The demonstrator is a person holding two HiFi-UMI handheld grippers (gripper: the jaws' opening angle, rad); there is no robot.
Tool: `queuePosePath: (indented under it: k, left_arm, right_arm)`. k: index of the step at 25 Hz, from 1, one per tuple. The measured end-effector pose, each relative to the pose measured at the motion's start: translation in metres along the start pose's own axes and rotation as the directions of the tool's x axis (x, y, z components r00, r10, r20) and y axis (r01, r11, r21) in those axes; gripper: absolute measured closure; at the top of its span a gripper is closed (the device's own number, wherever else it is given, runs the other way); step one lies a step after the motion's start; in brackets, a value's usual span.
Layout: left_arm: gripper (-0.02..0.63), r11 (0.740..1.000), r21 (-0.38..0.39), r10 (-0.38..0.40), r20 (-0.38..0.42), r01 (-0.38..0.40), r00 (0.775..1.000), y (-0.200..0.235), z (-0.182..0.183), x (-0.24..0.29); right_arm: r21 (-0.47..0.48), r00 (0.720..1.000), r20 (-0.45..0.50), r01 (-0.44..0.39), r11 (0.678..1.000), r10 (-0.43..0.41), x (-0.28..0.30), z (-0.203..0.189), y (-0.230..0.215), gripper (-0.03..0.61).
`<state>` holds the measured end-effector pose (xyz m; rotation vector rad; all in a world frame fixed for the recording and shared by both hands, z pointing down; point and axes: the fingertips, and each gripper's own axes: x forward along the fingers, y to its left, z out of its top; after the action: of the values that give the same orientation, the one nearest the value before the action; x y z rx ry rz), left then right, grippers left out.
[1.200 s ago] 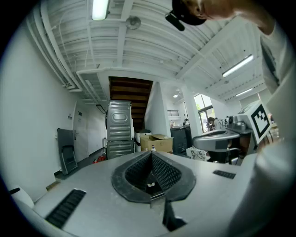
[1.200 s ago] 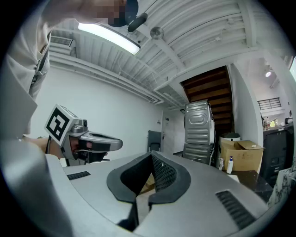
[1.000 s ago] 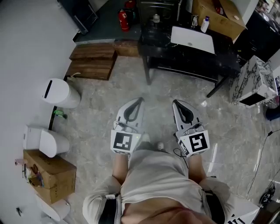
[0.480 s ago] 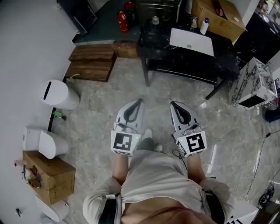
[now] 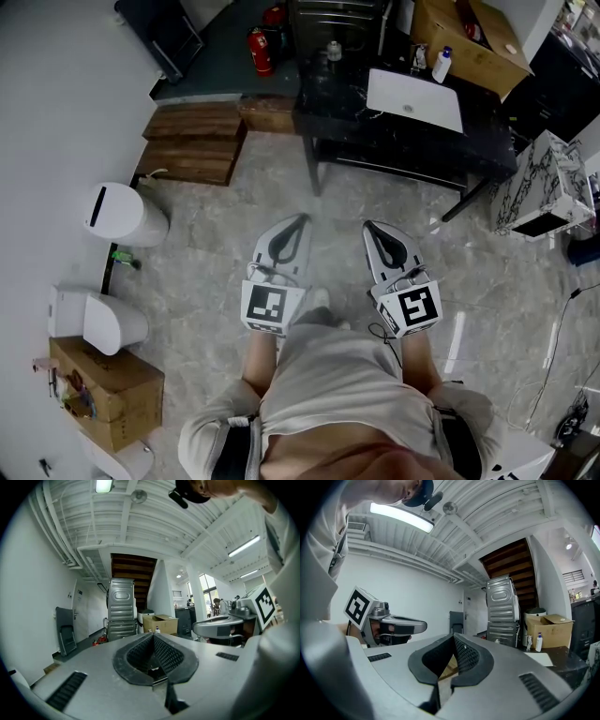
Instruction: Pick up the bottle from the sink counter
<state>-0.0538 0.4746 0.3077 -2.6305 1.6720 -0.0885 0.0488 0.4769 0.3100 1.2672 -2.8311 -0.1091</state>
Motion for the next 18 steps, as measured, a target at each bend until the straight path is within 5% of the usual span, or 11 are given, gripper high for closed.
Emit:
queuePosePath:
  k: [18]
  left_arm:
    - [0.611,0.998,-0.001,-0.059,0.006,0.059,0.998,0.068,-0.002,0.054]
  right_arm:
    - [-0.003,0.997,-0.026,0.07,0.998,-0.07,0.076,-0.002,-0.018,0.581]
